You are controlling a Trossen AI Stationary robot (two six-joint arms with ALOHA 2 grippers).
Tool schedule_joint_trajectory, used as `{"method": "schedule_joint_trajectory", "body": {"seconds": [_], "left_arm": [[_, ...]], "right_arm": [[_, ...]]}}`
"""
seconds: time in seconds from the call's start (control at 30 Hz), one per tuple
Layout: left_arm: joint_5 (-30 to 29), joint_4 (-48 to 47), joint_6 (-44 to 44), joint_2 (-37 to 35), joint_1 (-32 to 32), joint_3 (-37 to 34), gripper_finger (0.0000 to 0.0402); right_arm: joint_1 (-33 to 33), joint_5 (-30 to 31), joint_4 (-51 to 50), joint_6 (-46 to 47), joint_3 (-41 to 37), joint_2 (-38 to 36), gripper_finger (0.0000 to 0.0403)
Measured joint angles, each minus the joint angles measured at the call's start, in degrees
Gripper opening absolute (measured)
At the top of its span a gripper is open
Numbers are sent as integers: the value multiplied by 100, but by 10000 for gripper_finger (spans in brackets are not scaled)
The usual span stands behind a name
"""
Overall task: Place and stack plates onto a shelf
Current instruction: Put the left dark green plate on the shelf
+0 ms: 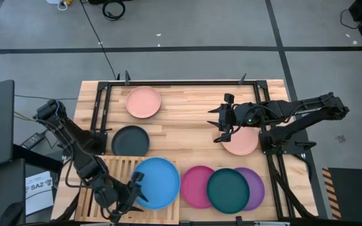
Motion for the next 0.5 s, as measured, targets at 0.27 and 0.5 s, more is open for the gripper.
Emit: {"method": "schedule_joint_trajectory", "body": {"seconds": [0.27, 0.5], "left_arm": [[-894, 164, 1020, -151, 97, 325, 172], [-1256, -799, 970, -588, 604, 1074, 171]], "right_arm": [[0, 0, 0, 0, 0, 0, 183], [2, -2, 0, 2, 0, 0, 183]]}}
